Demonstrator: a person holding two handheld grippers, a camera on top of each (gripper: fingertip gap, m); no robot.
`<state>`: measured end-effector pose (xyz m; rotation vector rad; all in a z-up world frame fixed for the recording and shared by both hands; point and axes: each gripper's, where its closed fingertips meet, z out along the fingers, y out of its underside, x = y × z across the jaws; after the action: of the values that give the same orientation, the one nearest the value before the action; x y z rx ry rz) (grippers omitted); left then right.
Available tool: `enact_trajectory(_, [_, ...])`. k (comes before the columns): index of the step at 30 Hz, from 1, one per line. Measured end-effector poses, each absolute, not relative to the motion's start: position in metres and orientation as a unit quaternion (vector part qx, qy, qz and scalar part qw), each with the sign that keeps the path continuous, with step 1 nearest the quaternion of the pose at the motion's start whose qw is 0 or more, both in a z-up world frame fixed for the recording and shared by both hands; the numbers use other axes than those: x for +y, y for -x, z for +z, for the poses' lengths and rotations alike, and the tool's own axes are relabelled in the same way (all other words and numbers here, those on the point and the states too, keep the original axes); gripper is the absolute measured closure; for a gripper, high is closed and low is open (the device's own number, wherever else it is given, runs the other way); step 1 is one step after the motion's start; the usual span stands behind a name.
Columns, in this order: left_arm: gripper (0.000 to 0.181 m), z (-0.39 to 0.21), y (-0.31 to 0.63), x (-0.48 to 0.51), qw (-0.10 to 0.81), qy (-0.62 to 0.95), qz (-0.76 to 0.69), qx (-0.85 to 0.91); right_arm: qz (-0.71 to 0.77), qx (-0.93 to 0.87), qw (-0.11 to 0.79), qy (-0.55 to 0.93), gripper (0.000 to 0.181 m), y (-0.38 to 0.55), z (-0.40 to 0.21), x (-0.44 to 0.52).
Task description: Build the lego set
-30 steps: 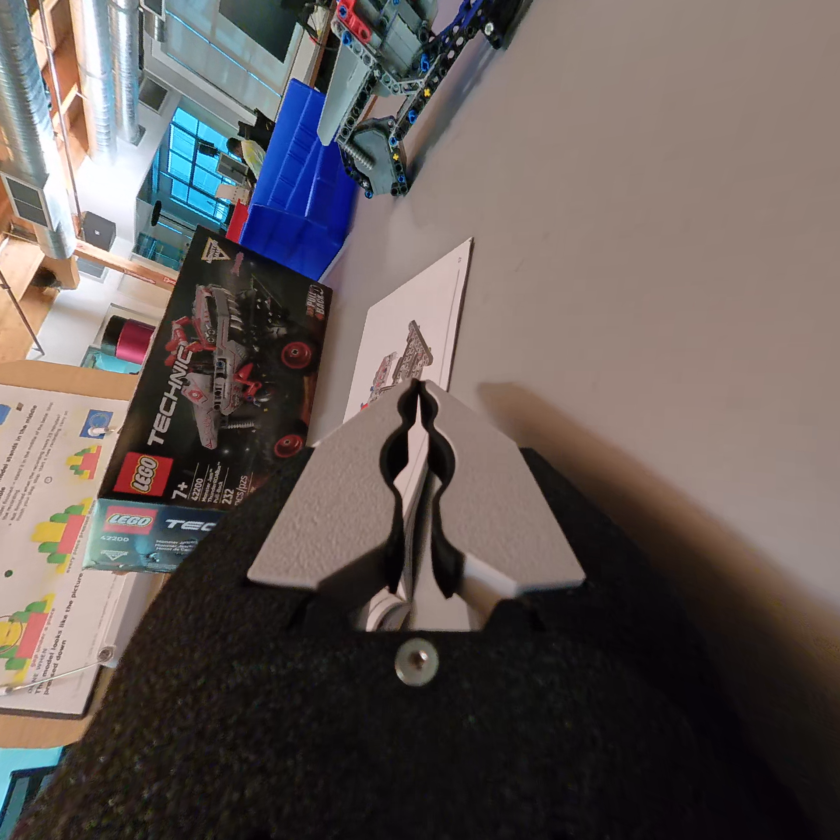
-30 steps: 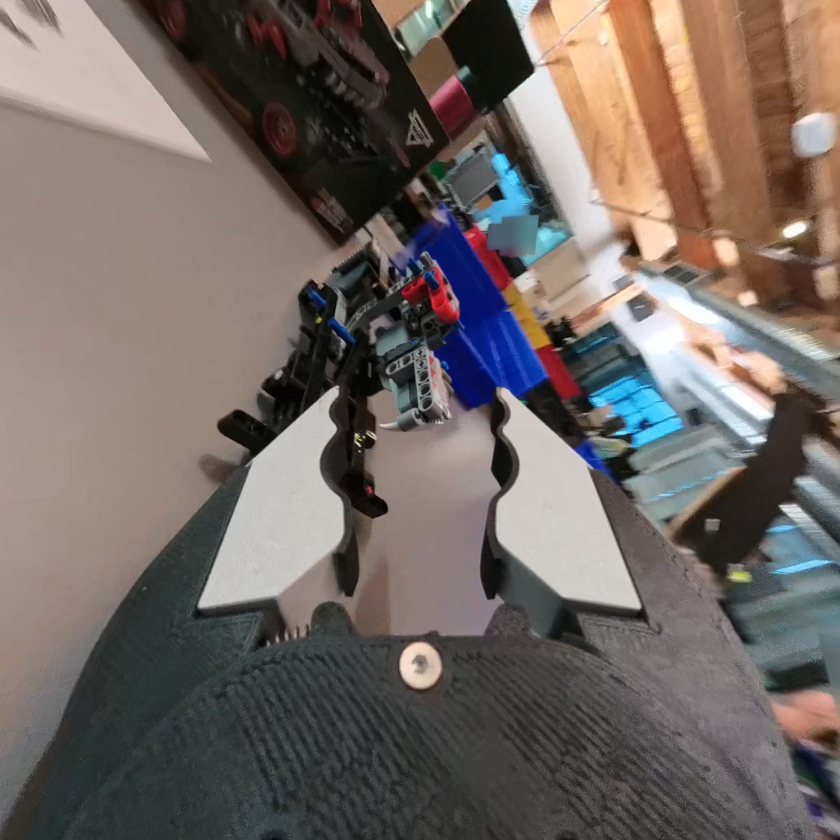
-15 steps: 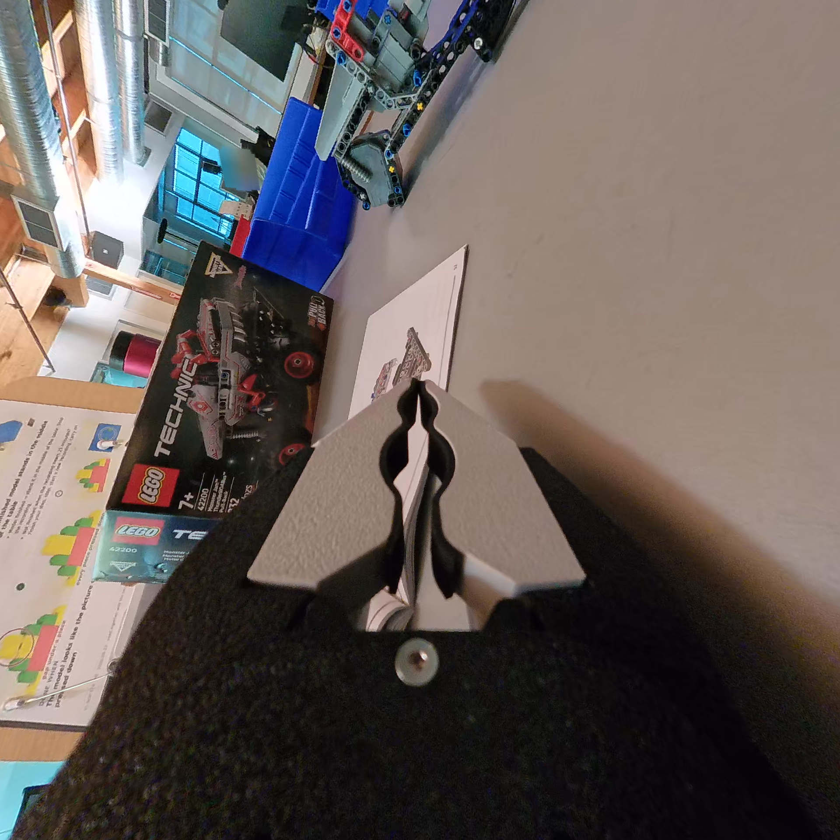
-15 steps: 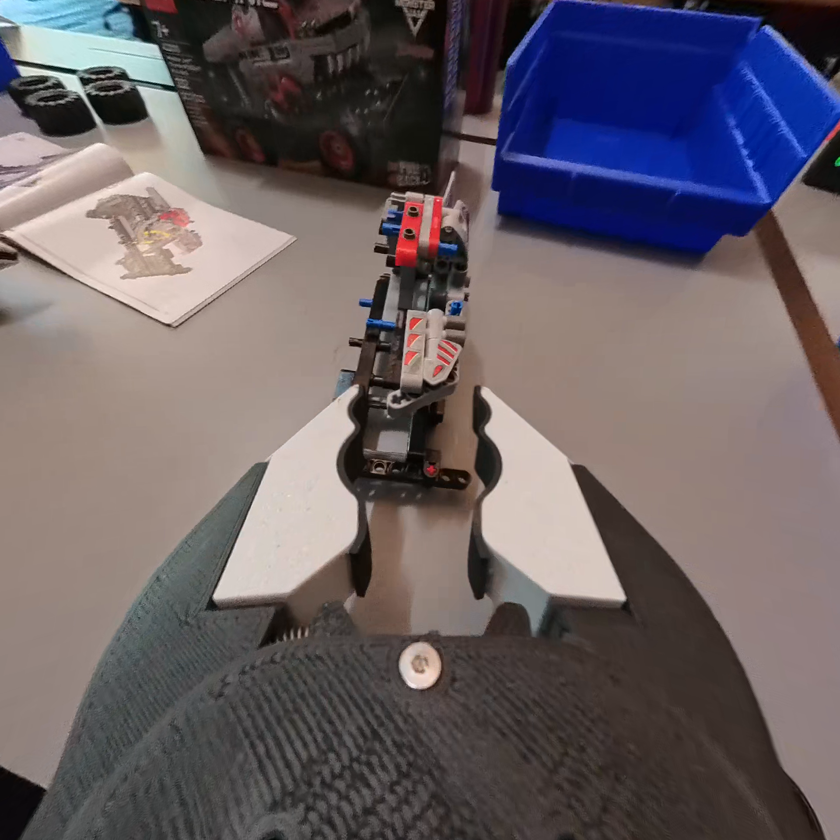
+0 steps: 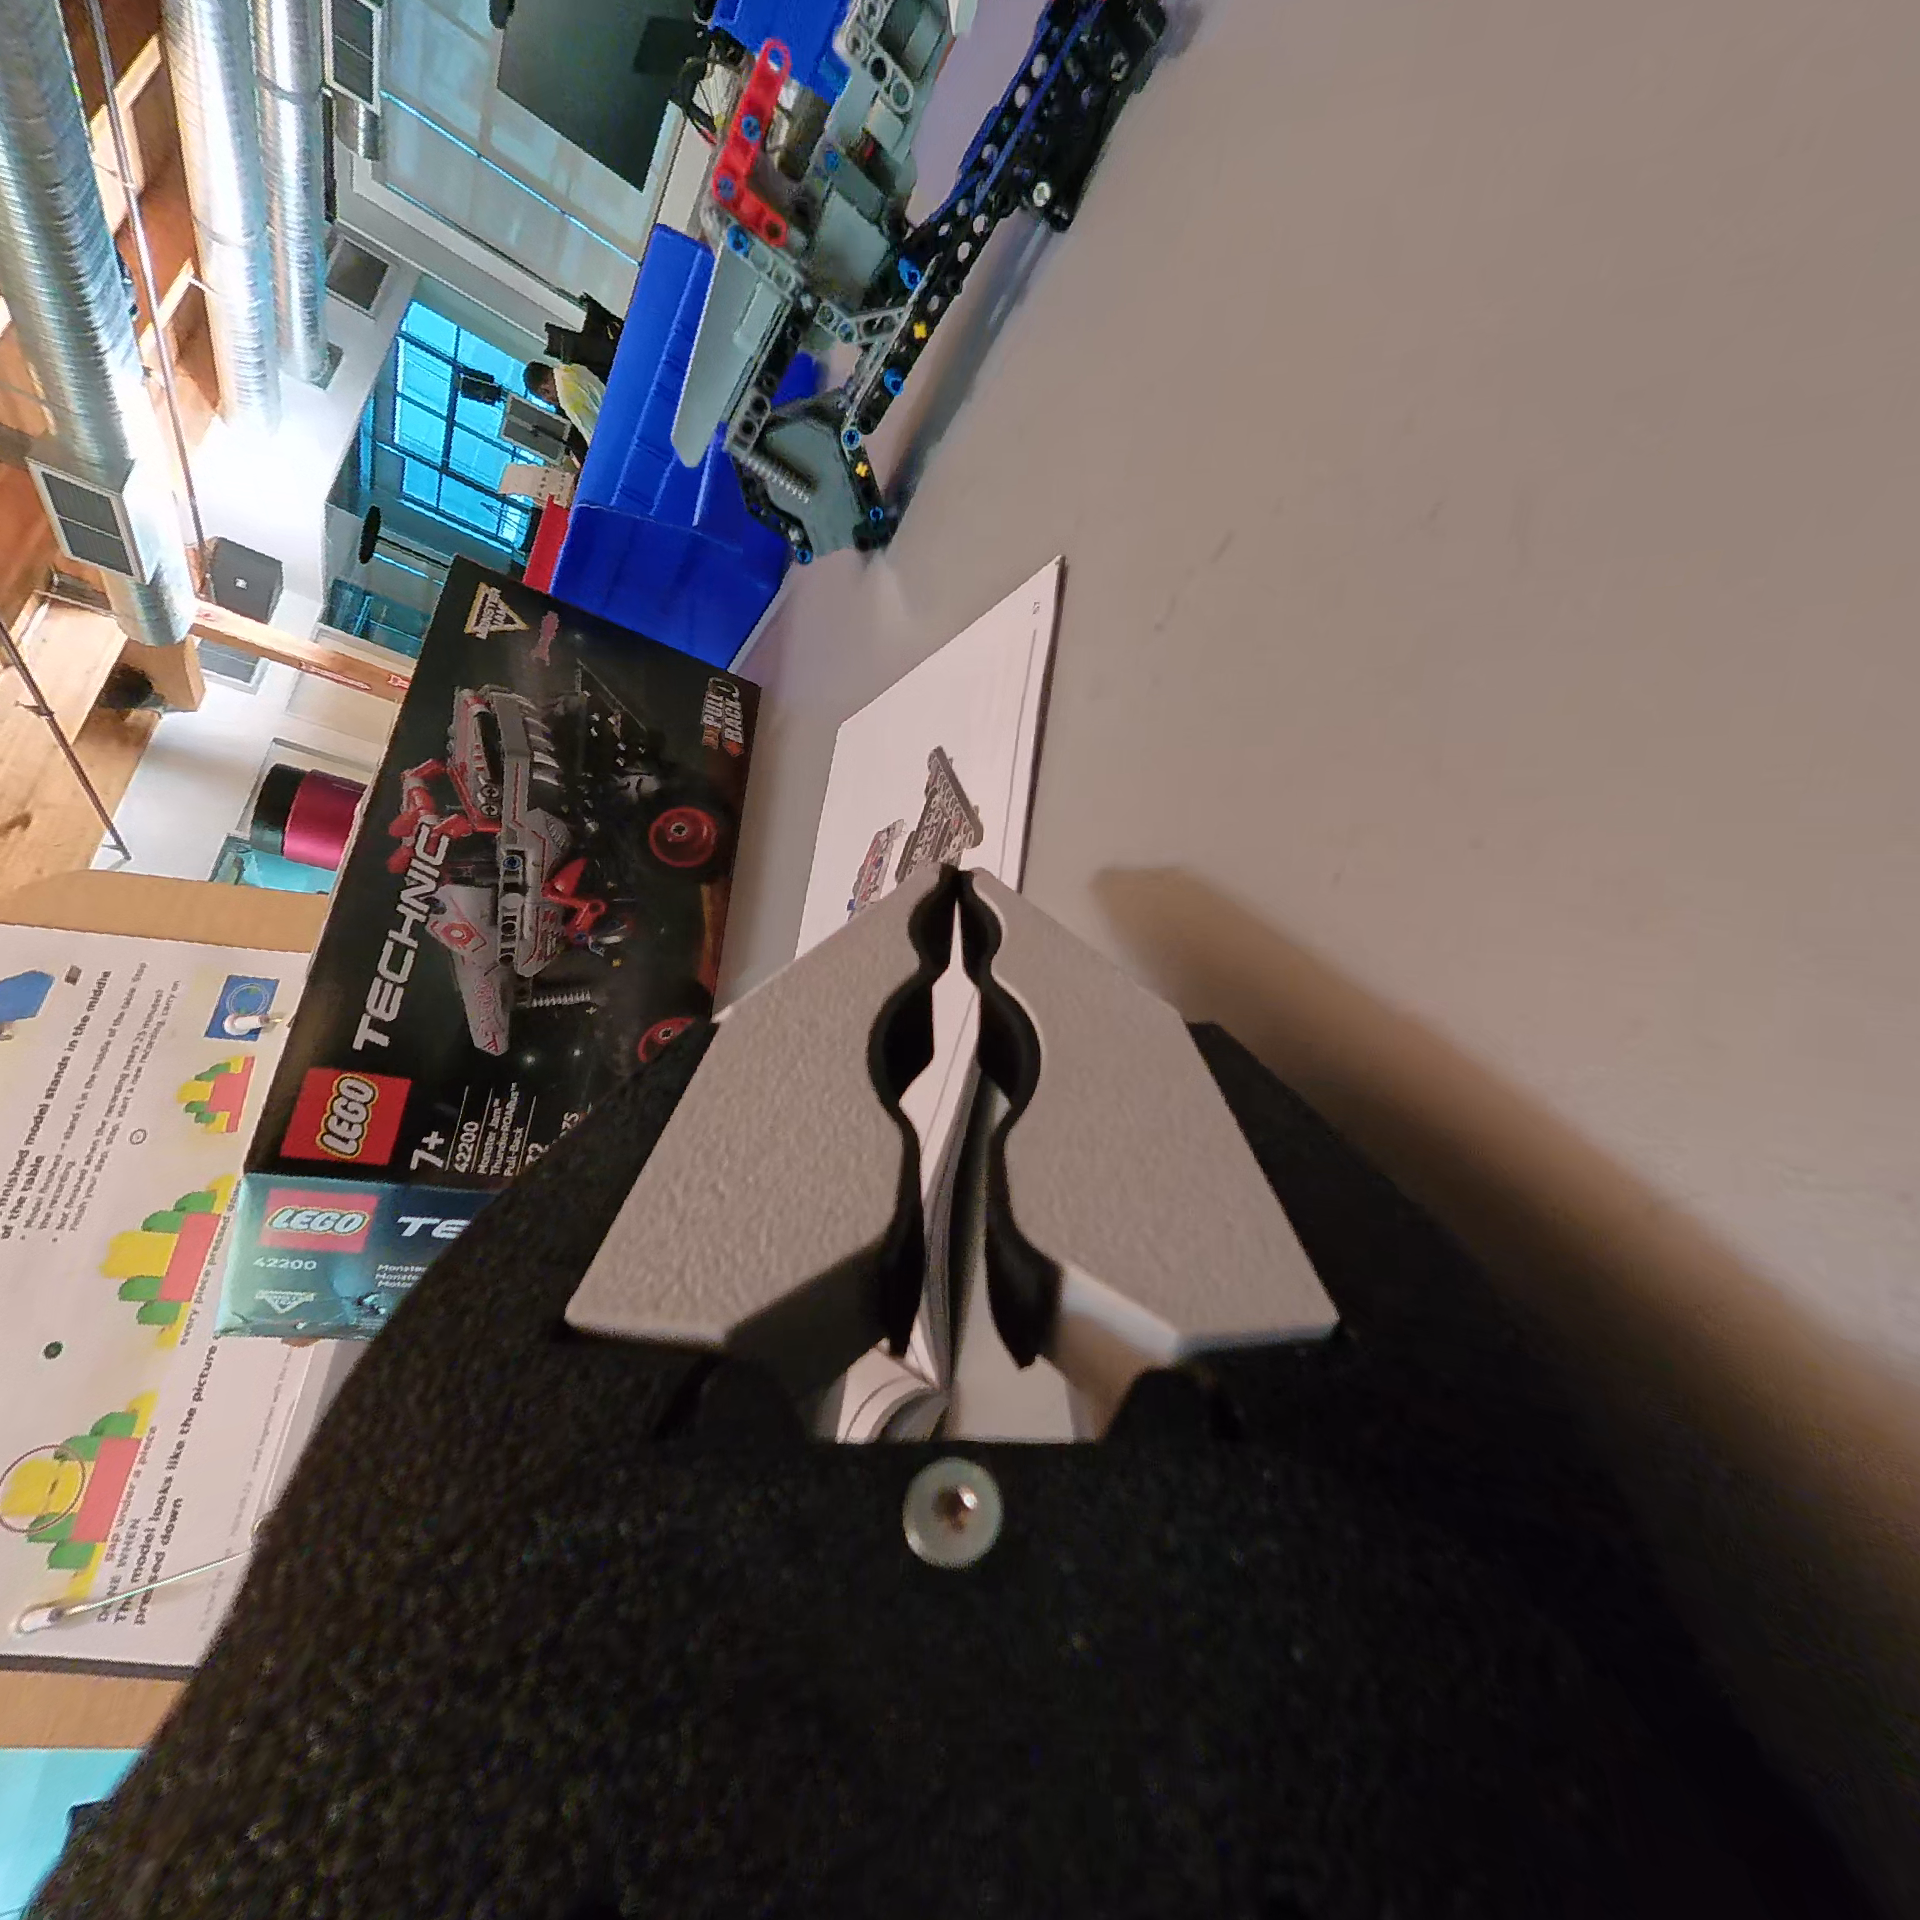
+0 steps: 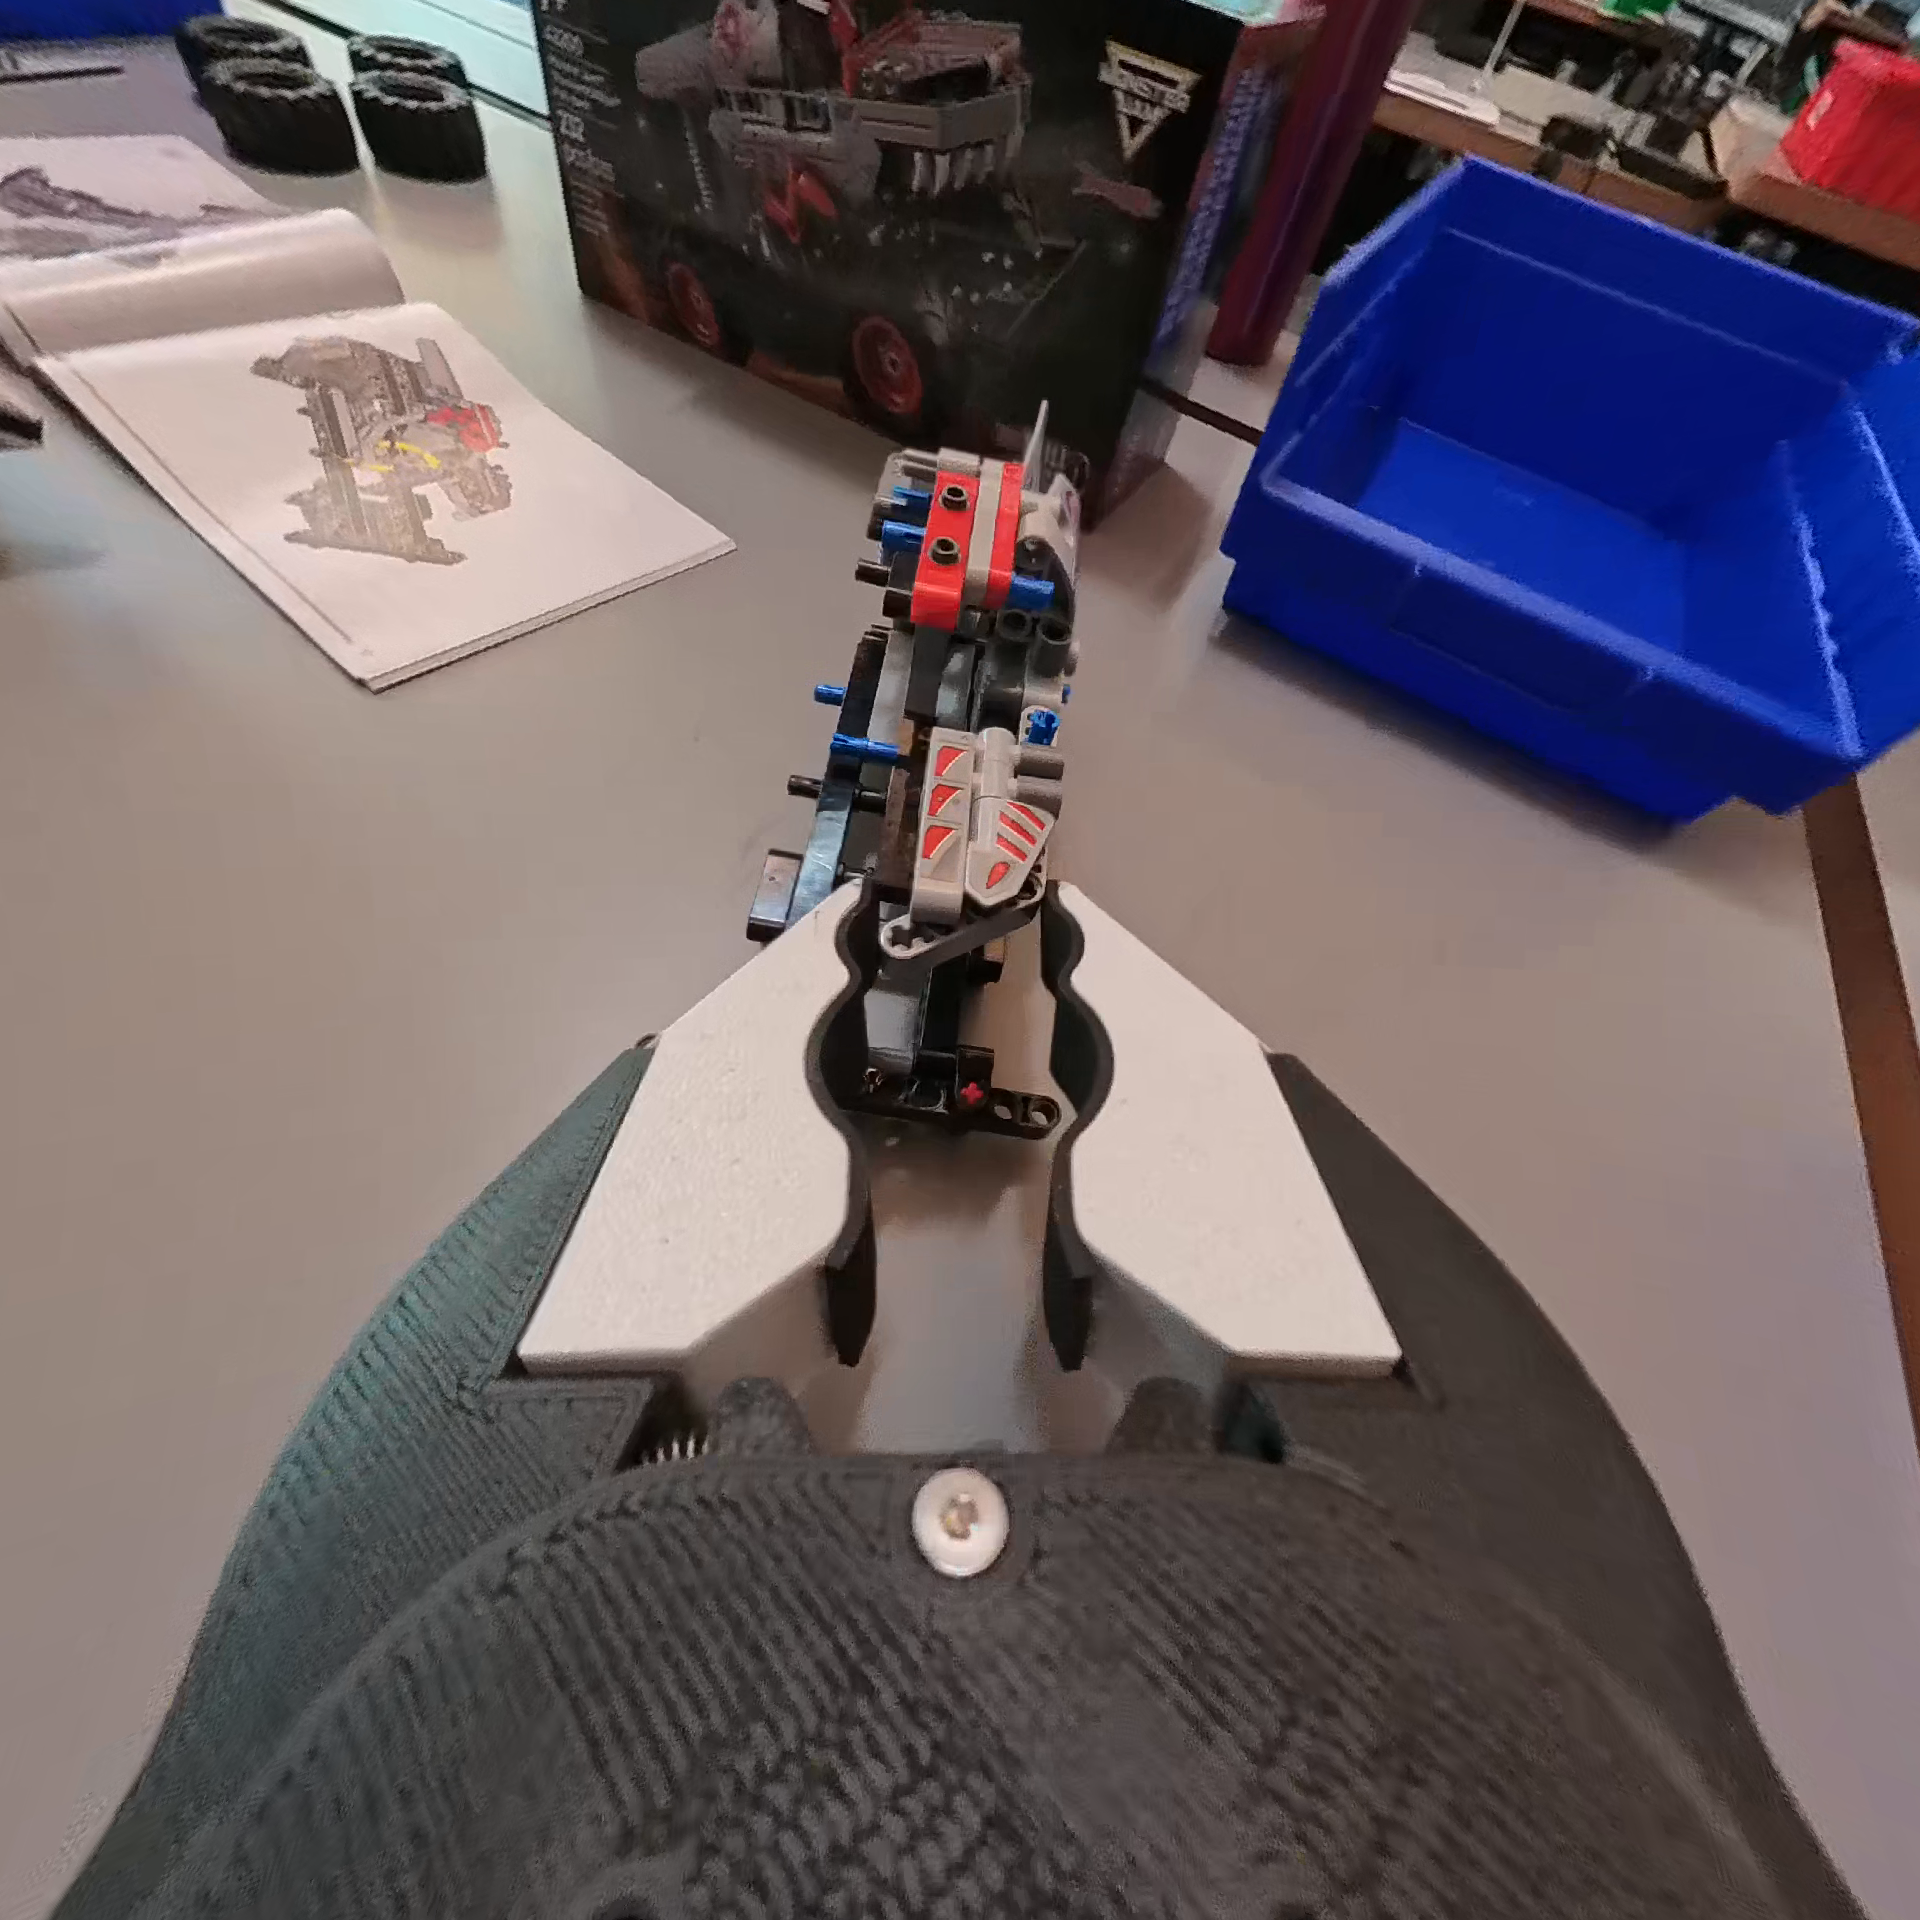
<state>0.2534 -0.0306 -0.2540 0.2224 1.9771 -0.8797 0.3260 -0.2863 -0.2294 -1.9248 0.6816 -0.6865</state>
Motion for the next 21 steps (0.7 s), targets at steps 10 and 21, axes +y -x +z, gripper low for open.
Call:
enact_trajectory(10, [0.181,-0.253,-0.258,-0.028,0.464,-0.081,-0.358,0.806,-0.322,0.271,0.442,0.793,0.135,-0.339,-0.227,-0.293])
enact_trajectory(21, [0.181,-0.253,-0.256,-0.030,0.460,-0.085,-0.360,0.807,-0.413,0.341,0.490,0.688,0.144,-0.276,-0.194,-0.250])
